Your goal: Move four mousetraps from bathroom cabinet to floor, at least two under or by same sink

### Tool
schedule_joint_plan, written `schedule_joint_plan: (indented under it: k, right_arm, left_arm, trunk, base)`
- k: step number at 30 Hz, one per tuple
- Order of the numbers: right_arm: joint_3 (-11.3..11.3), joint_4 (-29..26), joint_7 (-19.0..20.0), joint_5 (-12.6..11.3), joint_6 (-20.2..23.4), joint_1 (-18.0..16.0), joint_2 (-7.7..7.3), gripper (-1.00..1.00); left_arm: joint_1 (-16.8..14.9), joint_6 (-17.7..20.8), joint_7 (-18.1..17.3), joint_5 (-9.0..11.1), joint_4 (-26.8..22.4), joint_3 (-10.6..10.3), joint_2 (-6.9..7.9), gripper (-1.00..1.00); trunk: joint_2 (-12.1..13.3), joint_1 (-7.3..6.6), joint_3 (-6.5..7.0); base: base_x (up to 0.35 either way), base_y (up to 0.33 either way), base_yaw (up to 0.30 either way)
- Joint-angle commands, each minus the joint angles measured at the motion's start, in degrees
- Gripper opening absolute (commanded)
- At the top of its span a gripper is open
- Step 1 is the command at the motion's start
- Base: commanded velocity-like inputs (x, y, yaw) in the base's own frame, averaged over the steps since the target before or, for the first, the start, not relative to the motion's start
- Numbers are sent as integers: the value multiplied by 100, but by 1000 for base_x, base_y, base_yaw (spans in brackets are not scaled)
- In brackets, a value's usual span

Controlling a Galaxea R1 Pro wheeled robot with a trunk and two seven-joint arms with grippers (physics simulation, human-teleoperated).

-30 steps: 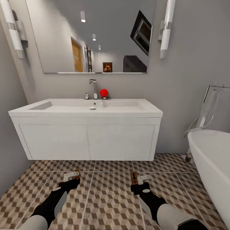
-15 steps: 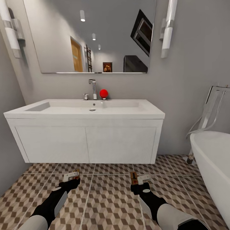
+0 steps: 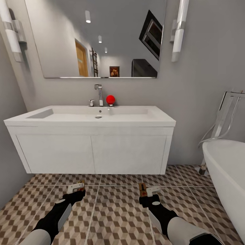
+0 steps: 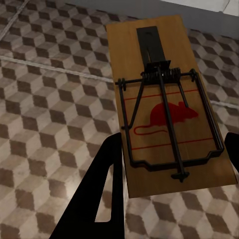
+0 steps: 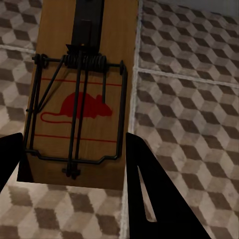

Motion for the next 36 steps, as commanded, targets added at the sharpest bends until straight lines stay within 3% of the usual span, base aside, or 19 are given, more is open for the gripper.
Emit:
schedule_joint_plan:
  k: [1, 23, 29, 36]
  right_arm:
    - [40, 3, -6, -47, -9, -4, -3, -100]
    - [23, 24, -98, -31, 46, -4, 19, -100]
    - [16, 29, -131, -56, 411, -4, 20, -100]
    - [20, 37, -125, -60, 648, -4, 29, -100]
  left_arm:
    - [0, 35, 36, 50, -13, -8, 1, -100]
    - [0, 136, 24, 56, 188, -10, -3, -100]
    - [-2, 290, -170, -222, 517, -217, -20, -100]
    - [-8, 384, -200, -298, 529, -248, -25, -100]
  trunk:
    - [-2, -1, -6]
    - [-2, -1, -6]
    - [-2, -1, -6]
    - [-2, -1, -6]
  base:
    - [0, 0, 0]
    - [81, 0, 0]
    - [1, 0, 0]
    - [0, 0, 0]
